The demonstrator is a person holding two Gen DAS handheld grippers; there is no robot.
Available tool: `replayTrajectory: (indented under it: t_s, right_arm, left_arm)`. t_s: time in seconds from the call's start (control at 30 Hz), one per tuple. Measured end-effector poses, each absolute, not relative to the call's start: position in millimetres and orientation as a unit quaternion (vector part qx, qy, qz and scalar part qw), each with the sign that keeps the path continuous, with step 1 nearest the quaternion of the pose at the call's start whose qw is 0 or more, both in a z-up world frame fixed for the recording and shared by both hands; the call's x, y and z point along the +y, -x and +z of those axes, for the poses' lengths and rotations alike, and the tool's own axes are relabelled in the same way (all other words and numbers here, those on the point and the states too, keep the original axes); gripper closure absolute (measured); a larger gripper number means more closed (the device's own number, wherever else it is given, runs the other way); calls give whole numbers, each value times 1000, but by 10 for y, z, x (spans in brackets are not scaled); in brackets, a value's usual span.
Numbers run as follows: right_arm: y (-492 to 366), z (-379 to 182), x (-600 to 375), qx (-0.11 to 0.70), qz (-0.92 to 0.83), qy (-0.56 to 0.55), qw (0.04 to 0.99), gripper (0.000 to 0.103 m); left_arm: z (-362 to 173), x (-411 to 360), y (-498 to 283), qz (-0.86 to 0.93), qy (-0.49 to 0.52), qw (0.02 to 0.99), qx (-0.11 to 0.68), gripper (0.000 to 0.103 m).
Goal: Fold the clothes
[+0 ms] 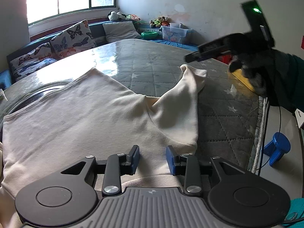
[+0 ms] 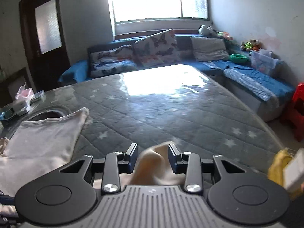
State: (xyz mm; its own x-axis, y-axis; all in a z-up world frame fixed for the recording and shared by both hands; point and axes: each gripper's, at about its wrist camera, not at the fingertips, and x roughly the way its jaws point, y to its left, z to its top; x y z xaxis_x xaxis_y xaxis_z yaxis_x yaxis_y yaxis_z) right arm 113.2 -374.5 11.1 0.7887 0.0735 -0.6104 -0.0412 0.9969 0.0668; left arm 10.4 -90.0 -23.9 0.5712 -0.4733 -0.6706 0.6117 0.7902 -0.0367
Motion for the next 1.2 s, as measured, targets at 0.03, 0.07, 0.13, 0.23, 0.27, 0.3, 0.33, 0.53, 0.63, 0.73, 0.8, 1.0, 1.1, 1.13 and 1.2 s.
replayTrajectory:
  t_s: [0.03, 0.07, 0.13, 0.23, 0.27, 0.3, 0.33, 0.53, 0.63, 0.73, 0.8, 1.0, 1.1, 1.13, 1.2]
  right_arm:
    - [-1185, 102, -3711, 328, 34, -21, 944, 68]
    - [-1258, 62, -3672, 340, 31, -16, 940, 69]
    - [-1390, -30, -3615, 363, 20, -8, 931, 70]
    - [-1470, -105, -3596, 373, 4, 11, 928, 91]
    - [-1472, -88, -3586, 372, 5, 11, 928, 96]
    - [-1455, -44, -3573, 364, 9, 13, 931, 96]
    - [-1432, 10, -3558, 354, 13, 15, 935, 97]
    - [-979, 492, -3585, 239, 18, -2, 971, 98]
    - [-841, 391, -3729, 258, -50, 13, 965, 93]
    - [-770, 239, -3871, 293, -93, 26, 951, 92]
    - [-722, 216, -3854, 301, -79, 34, 950, 92]
    - [-1032, 136, -3742, 330, -10, 7, 944, 71]
    - [-1310, -5, -3746, 347, -18, 9, 938, 64]
    - [-1368, -78, -3754, 351, -33, 18, 936, 64]
    - [-1433, -174, -3801, 365, -46, 22, 929, 65]
  left_arm:
    - [-240, -901, -103, -309, -100, 881, 346, 67]
    - [-240, -900, -101, -308, -100, 881, 346, 67]
    - [-239, -898, -99, -308, -99, 881, 346, 67]
    - [-241, -889, -94, -309, -96, 881, 344, 67]
    - [-242, -886, -91, -310, -96, 881, 343, 67]
    - [-243, -883, -89, -310, -96, 881, 343, 66]
    - [-241, -884, -87, -311, -97, 881, 342, 66]
    - [-244, -874, -81, -314, -96, 881, 340, 65]
    - [-244, -875, -77, -315, -97, 881, 340, 64]
    - [-244, -876, -73, -317, -98, 881, 339, 63]
    - [-244, -876, -70, -317, -99, 880, 338, 62]
    - [-242, -884, -62, -316, -99, 881, 339, 62]
    - [-239, -888, -60, -315, -99, 880, 340, 62]
    - [-239, -885, -60, -315, -98, 880, 341, 62]
    - [-241, -880, -61, -315, -96, 880, 341, 62]
